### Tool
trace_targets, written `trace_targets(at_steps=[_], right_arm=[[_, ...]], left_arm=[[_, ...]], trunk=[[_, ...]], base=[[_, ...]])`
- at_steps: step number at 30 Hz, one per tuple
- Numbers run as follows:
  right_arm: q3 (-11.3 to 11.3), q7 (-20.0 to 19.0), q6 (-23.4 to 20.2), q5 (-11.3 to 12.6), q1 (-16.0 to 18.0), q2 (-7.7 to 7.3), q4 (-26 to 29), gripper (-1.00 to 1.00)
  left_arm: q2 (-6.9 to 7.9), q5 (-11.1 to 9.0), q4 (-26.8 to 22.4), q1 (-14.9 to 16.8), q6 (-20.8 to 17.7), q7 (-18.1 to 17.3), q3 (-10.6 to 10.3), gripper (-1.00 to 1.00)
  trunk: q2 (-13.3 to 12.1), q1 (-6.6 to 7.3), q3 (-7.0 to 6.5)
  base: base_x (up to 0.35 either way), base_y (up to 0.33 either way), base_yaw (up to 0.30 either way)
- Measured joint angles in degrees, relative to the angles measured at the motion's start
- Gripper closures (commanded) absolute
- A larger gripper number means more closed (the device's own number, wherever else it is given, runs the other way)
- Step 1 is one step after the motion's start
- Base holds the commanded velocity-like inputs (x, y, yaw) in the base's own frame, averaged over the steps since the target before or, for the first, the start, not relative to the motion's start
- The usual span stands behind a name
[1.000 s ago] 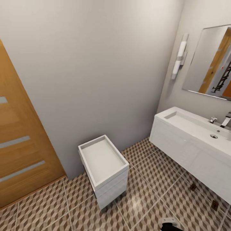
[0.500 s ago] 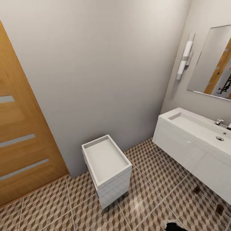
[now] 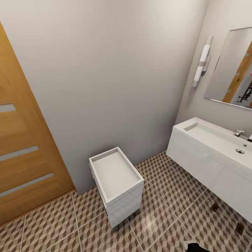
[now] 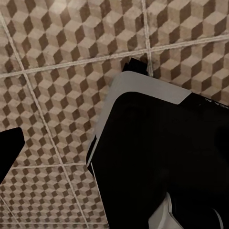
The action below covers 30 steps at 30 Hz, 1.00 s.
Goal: Take the four mousetraps from the cabinet in the bathroom and place them on the bathroom floor. Make sure all four end up on the same floor surface, and ensure that at least two of them are either under or directly next to the same bathroom sink.
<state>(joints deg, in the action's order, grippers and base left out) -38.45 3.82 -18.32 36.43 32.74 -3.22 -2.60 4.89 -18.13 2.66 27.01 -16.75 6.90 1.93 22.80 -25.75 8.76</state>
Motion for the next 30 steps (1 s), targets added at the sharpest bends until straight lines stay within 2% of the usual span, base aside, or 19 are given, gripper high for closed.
trace_targets(at_steps=[5,8,14,21,25,30], right_arm=[[0.0,-0.7,-0.6,-0.2,-0.9,-1.25,0.0,-1.00],[0.0,-2.6,-0.8,-0.3,-1.8,-2.26,0.0,-1.00],[0.0,-5.6,-1.0,-0.2,-2.8,-2.76,0.0,-1.00],[-0.4,-7.0,-1.1,-0.1,-3.7,-2.91,0.1,-1.00],[-1.8,-7.3,-1.1,-0.1,-4.1,-2.93,0.1,-1.00],[-4.7,-7.4,-1.1,-0.1,-4.5,-2.93,0.1,-1.00]], left_arm=[[0.02,0.0,0.0,-0.1,0.4,0.0,0.0,-1.00],[0.02,-0.1,0.0,-0.1,2.2,0.0,0.0,-1.00],[-0.01,-0.1,0.1,-0.2,3.6,0.0,0.0,-1.00],[-0.05,-0.1,0.1,-0.5,4.0,0.0,0.0,-1.00],[0.00,-0.1,0.1,-0.9,4.1,0.0,0.1,-1.00],[0.01,-0.2,0.0,-1.4,4.2,0.0,0.1,-1.00]], trunk=[[0.0,0.00,0.00],[0.0,0.00,0.00],[0.0,0.00,0.00],[0.0,0.00,0.00],[0.0,0.00,0.00],[0.0,0.00,0.00]], base=[[0.000,0.000,0.000],[0.000,0.000,0.000],[0.000,0.000,0.000],[0.000,0.000,0.011],[0.000,0.000,0.143],[-0.008,0.000,0.232]])
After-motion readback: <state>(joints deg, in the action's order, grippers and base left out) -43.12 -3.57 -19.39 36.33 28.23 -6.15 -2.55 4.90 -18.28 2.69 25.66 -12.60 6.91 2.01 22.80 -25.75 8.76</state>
